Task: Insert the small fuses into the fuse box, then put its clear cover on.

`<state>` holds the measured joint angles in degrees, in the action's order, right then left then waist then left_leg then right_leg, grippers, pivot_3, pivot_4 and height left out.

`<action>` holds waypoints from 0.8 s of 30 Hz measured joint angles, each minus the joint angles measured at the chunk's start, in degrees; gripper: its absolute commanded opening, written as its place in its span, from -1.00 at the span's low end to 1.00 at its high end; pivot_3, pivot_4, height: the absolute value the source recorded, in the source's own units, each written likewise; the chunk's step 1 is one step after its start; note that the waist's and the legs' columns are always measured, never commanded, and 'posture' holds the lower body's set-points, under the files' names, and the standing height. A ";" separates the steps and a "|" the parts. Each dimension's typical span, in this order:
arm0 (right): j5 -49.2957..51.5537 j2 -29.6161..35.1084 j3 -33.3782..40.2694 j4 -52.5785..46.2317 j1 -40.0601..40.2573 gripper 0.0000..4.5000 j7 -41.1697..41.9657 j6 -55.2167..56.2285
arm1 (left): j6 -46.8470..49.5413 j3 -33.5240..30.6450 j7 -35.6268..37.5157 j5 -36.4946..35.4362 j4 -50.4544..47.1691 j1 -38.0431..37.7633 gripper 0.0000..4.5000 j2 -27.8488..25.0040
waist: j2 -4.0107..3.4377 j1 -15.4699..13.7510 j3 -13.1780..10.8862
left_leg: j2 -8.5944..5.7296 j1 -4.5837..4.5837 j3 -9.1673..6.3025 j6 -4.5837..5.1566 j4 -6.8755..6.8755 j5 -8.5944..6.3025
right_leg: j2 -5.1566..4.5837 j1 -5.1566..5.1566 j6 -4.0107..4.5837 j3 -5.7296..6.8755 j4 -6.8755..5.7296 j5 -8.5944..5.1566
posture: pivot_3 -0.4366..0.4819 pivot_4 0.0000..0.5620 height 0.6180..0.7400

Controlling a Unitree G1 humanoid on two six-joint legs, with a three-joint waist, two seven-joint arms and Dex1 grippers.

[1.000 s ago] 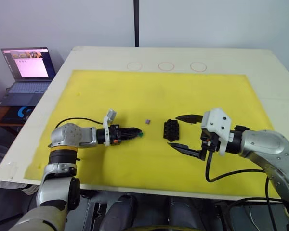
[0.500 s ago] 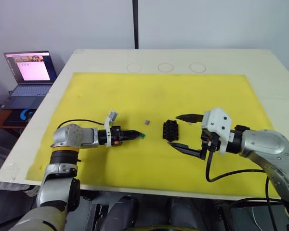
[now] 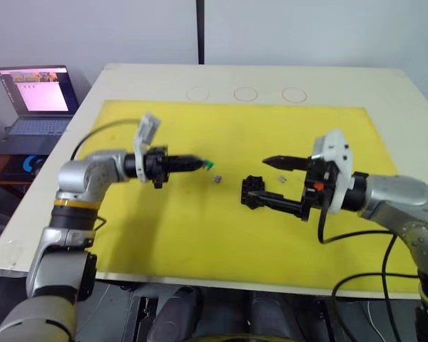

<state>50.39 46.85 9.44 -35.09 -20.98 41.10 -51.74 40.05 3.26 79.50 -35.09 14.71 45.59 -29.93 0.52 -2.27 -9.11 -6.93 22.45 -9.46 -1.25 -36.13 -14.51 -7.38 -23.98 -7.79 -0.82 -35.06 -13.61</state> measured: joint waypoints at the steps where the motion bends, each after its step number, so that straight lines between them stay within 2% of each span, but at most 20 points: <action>1: 0.43 0.00 -0.06 0.29 -0.41 0.68 -0.04 -0.38 | -1.93 0.38 0.69 0.68 0.07 0.48 -1.00 0.62 | 0.00 0.06 0.00 | 0.00 0.00 0.01 0.29 0.02 -0.17 | 0.00 0.00 -0.02 0.00 0.01 0.01 | -0.05 -0.47 1.00; 4: 0.62 0.02 -0.53 1.04 -1.63 0.26 0.05 -0.89 | -8.65 0.60 2.44 2.00 0.67 0.46 -1.00 4.13 | 0.06 0.22 -0.04 | 0.02 0.02 0.01 0.32 0.02 -0.18 | 0.03 -0.08 -0.12 0.00 -0.02 0.05 | -0.05 -0.47 1.00; 6: 0.58 0.03 -1.32 1.27 -2.68 0.26 -0.03 -1.10 | -13.87 0.62 3.89 2.86 0.49 0.01 -1.00 5.33 | 0.09 0.67 -0.06 | 0.16 0.02 0.05 0.20 0.02 -0.11 | 0.13 -0.11 -0.12 -0.01 -0.02 0.05 | -0.05 -0.47 1.00; 9: 0.47 0.01 -2.11 1.70 -3.11 0.03 -0.01 -1.12 | -17.42 0.59 5.06 3.41 -0.58 -0.83 -1.00 5.47 | 0.09 1.10 -0.06 | 0.24 0.03 0.06 0.03 0.03 -0.01 | 0.21 -0.12 -0.11 -0.01 -0.02 0.05 | -0.05 -0.47 1.00; 11: 0.35 0.00 -2.36 1.72 -3.27 -0.25 0.04 -0.91 | -19.03 0.61 5.67 3.47 -1.58 -1.46 -1.00 5.69 | 0.10 1.51 -0.07 | 0.24 0.03 0.06 0.04 0.01 -0.02 | 0.22 -0.10 -0.11 -0.01 -0.03 0.05 | -0.05 -0.47 1.00; 13: -0.29 0.00 -2.60 1.72 -3.72 -0.25 0.10 -0.28 | -20.49 0.65 6.44 3.92 -2.02 -1.58 -1.00 5.69 | 0.10 1.64 -0.07 | 0.24 0.02 0.06 0.27 -0.01 -0.15 | 0.24 -0.09 -0.10 -0.01 -0.05 0.06 | -0.05 -0.47 1.00; 24: -3.94 -0.74 -6.93 1.66 -4.03 -0.25 0.34 1.81 | -25.78 2.76 8.85 5.99 -2.06 -2.15 -1.00 5.74 | 0.10 1.62 -0.07 | 0.36 0.01 0.05 0.24 -0.02 -0.13 | 0.39 -0.10 -0.06 -0.03 -0.09 0.08 | -0.05 -0.47 1.00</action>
<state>46.45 46.11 2.52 -33.42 -25.00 41.44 -49.93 14.27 6.02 88.35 -29.10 12.65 43.44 -24.19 0.62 -0.65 -9.17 -6.57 22.46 -9.41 -1.01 -36.15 -14.64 -6.99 -24.08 -7.85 -0.85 -35.16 -13.52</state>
